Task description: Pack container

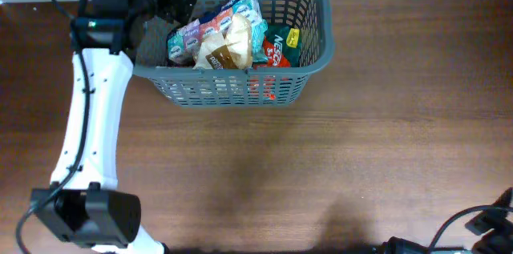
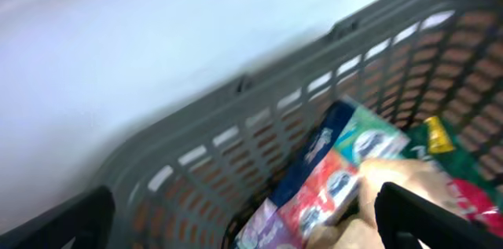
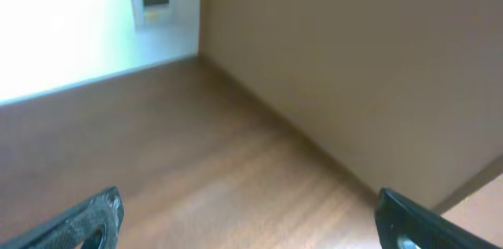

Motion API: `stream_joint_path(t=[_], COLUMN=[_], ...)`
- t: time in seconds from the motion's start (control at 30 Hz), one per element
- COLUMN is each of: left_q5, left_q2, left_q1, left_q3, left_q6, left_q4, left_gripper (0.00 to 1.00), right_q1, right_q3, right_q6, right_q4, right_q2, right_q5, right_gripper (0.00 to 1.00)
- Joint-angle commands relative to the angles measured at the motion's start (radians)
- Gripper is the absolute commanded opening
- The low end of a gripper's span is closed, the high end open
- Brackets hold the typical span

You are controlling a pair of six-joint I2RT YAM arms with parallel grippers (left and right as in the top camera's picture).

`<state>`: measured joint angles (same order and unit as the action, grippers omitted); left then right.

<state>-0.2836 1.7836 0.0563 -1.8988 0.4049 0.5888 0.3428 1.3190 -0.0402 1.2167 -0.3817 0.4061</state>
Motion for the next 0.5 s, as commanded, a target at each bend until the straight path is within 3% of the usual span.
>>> stream_joint_path(t=[0.0,0.47], left_q5=[-0.189,-0.205], left_q2=[-0.037,-0.094], left_q1=[0.014,0.092], left_q3=[-0.026,-0.027], left_q6=[0.012,0.013], left_q4=[-0.005,-0.021], left_gripper=[0.99,0.99], right_q1=[-0.009,-0.264], right_q3=[-0.001,0.011], right_q6=[0.01,-0.056], right_q4=[0.037,0.109], right_q2=[-0.011,-0.005], right_q5=[-0.028,0.1], right_gripper=[0.99,0.99])
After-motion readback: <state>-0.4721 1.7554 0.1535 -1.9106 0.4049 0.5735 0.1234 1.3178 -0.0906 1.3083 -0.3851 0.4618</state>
